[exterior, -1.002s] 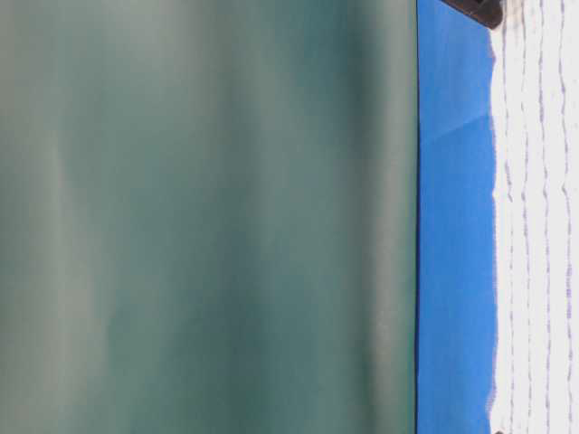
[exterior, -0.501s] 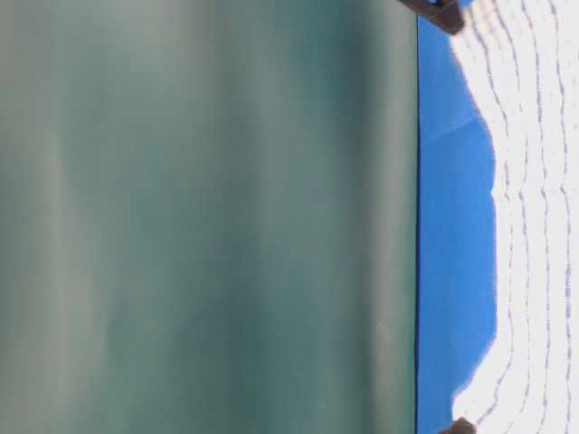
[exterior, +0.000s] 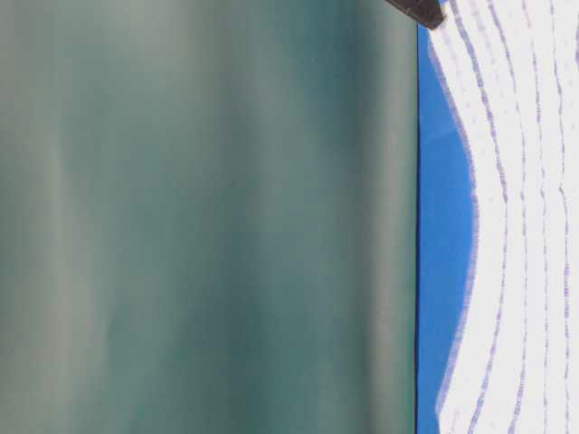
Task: Fold the blue towel.
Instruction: 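Lift the top corners and fold them down toward the bottom edge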
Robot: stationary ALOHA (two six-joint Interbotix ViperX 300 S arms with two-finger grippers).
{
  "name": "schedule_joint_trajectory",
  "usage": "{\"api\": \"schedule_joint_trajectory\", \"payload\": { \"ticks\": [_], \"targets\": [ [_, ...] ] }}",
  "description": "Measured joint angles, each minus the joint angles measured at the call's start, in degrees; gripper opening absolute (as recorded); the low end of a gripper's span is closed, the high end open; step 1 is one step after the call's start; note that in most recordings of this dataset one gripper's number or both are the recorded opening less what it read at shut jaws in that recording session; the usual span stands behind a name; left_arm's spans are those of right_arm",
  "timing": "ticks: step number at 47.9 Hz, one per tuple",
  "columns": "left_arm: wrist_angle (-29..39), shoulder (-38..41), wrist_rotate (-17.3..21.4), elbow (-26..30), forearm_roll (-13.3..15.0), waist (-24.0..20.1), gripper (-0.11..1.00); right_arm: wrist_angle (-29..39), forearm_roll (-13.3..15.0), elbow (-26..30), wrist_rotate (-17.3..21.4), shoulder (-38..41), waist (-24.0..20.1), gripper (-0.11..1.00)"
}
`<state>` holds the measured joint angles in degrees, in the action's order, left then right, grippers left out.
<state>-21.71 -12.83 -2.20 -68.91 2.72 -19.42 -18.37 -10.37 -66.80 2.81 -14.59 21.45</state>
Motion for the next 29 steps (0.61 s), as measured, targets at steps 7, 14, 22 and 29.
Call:
{"api": "schedule_joint_trajectory", "payload": {
  "ticks": [7,14,22,29],
  "targets": [
    [0.09,-5.27,-1.58,-2.02,0.00,4.57,0.05,4.39,-1.67,-0.79,1.32,-5.01,-3.78,0.07],
    [0.09,-11.69,-4.04,-4.48,0.00,10.28,0.05,8.88,-3.78,-1.85,2.11,-11.51,-8.44,0.07],
    [0.18,-17.14,-7.82,-5.54,0.00,16.87,0.05,11.34,-6.77,-3.16,2.55,-17.93,-14.15,0.07],
    [0.18,-19.42,-11.16,-5.80,0.00,23.03,0.05,13.01,-9.84,-4.04,2.55,-21.45,-19.16,0.07]
  ]
}}
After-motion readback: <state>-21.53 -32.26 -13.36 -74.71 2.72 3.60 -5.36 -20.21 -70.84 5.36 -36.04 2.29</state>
